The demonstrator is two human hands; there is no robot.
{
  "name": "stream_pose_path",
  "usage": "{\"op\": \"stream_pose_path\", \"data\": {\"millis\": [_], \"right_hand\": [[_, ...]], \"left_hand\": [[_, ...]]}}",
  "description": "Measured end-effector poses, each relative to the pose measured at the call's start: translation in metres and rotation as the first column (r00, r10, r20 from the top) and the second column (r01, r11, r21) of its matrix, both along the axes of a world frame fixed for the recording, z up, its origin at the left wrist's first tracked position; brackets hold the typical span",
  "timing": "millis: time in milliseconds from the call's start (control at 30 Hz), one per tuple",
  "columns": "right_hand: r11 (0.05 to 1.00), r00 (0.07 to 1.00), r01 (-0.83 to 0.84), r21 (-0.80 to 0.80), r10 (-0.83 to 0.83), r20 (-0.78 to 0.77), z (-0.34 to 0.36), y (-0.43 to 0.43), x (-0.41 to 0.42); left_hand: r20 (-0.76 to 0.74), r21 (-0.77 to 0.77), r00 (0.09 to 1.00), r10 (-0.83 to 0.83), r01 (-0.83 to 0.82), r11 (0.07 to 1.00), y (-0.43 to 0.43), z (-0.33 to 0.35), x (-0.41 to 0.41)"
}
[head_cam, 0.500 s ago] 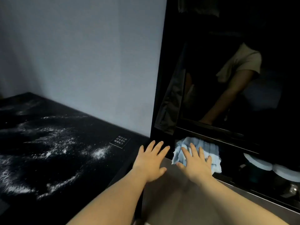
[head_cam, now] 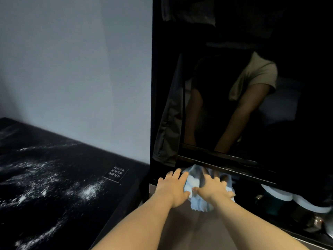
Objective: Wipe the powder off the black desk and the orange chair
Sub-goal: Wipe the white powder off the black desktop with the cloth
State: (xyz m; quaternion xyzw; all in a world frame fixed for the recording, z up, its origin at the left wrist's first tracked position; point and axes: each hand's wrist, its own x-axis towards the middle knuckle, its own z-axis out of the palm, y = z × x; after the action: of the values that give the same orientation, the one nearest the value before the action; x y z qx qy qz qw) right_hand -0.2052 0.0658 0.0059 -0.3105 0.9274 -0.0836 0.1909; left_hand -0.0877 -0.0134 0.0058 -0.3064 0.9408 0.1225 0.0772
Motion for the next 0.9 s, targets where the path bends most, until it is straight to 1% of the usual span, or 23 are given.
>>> {"op": "stream_pose_path", "data": {"millis": [67, 200, 300, 367, 433, 500, 567, 633, 733, 767, 833, 900], "right_hand": [[0.999, 0.999, 0.040, 0.020, -0.040, 0.032, 0.002, -0.002, -0.005], [0.993, 0.995, 0.087, 0.075, -0.090, 0.037, 0.004, -0.008, -0.011], [0.994, 0.997, 0.078, 0.074, -0.078, 0.004, 0.002, -0.011, -0.014], [0.997, 0.998, 0.058, 0.050, -0.056, -0.038, 0.000, -0.010, -0.016], [0.999, 0.998, 0.034, 0.015, -0.033, -0.061, -0.003, -0.007, -0.018], [0.999, 0.999, 0.021, -0.034, -0.022, -0.049, -0.006, -0.003, -0.016], [0.997, 0.997, 0.001, -0.079, -0.007, -0.072, -0.009, 0.003, -0.014], [0.993, 0.992, -0.032, -0.115, 0.017, -0.126, -0.012, 0.006, -0.011], [0.984, 0.986, -0.059, -0.165, 0.032, -0.161, -0.010, 0.008, -0.003], [0.981, 0.984, -0.071, -0.181, 0.039, -0.174, -0.009, 0.007, 0.000], [0.969, 0.981, -0.100, -0.227, 0.058, -0.186, -0.005, 0.005, 0.009], [0.957, 0.984, -0.112, -0.269, 0.069, -0.167, 0.000, 0.003, 0.021]], "left_hand": [[0.012, 0.023, 1.000, 0.000, 0.000, 1.000, -0.002, -0.002, -0.010], [0.041, 0.071, 0.999, 0.017, -0.020, 0.997, -0.001, -0.004, -0.031], [0.021, 0.171, 0.998, 0.056, -0.059, 0.984, 0.002, -0.005, -0.045], [0.001, 0.225, 0.997, 0.082, -0.080, 0.971, 0.004, -0.008, -0.050], [-0.017, 0.219, 0.994, 0.106, -0.100, 0.971, 0.005, -0.011, -0.051], [-0.054, 0.214, 0.989, 0.141, -0.127, 0.969, 0.003, -0.012, -0.049], [-0.121, 0.239, 0.974, 0.193, -0.161, 0.958, 0.002, -0.012, -0.043], [-0.198, 0.289, 0.946, 0.257, -0.194, 0.937, -0.001, -0.011, -0.036], [-0.263, 0.311, 0.919, 0.293, -0.207, 0.928, -0.001, -0.006, -0.022], [-0.276, 0.303, 0.916, 0.291, -0.204, 0.931, -0.001, -0.005, -0.016], [-0.272, 0.344, 0.906, 0.325, -0.224, 0.912, -0.001, -0.001, -0.004], [-0.279, 0.345, 0.899, 0.337, -0.234, 0.909, -0.003, 0.003, 0.012]]}}
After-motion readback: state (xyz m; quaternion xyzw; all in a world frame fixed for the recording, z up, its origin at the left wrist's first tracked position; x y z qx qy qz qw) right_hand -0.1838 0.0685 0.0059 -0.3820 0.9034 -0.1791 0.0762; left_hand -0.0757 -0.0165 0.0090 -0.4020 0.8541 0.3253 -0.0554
